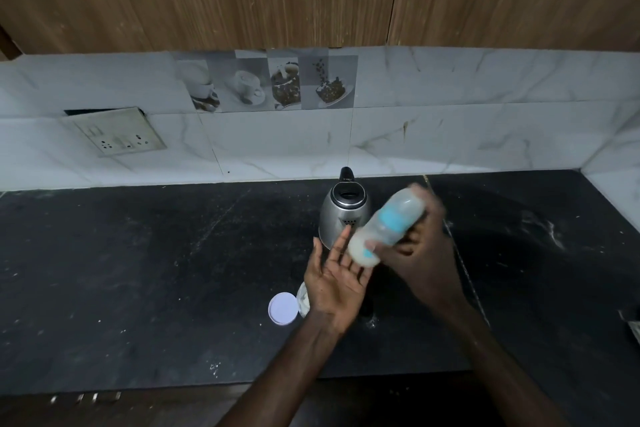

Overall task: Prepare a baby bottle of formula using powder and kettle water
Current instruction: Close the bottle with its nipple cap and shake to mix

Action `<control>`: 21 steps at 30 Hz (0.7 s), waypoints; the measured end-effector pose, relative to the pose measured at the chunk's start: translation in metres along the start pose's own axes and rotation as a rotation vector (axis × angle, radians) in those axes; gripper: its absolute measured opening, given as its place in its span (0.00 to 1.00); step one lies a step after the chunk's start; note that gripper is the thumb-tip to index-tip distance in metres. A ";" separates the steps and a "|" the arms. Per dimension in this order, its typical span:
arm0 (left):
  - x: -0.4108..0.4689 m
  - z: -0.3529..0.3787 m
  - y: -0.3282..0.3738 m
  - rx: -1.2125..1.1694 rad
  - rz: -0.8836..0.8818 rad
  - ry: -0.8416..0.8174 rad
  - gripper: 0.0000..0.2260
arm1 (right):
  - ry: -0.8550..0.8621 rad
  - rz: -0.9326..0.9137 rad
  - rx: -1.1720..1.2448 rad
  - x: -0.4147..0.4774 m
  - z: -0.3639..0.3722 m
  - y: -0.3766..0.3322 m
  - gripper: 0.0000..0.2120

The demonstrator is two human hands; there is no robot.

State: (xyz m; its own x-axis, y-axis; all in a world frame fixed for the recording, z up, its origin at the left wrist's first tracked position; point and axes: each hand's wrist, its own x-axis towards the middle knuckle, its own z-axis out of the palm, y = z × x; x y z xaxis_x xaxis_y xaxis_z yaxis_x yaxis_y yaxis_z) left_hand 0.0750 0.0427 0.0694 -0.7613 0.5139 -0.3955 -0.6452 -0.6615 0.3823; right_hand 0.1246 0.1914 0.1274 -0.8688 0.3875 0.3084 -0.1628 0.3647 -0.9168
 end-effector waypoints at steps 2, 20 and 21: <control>0.004 -0.007 -0.001 0.000 0.025 0.049 0.30 | 0.194 -0.014 0.034 -0.001 0.001 0.002 0.52; -0.002 -0.001 -0.003 -0.011 -0.014 0.088 0.29 | -0.404 0.051 -0.176 -0.019 -0.003 0.022 0.50; -0.002 0.000 -0.001 -0.001 -0.021 0.085 0.29 | -0.408 0.049 -0.172 -0.017 -0.004 0.022 0.49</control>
State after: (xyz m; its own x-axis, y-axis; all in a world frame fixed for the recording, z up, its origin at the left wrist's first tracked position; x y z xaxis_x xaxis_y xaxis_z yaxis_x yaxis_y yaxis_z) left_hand 0.0773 0.0420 0.0697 -0.7395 0.4793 -0.4727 -0.6605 -0.6520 0.3724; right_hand 0.1375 0.1966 0.1028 -0.9926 0.0544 0.1089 -0.0670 0.5031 -0.8616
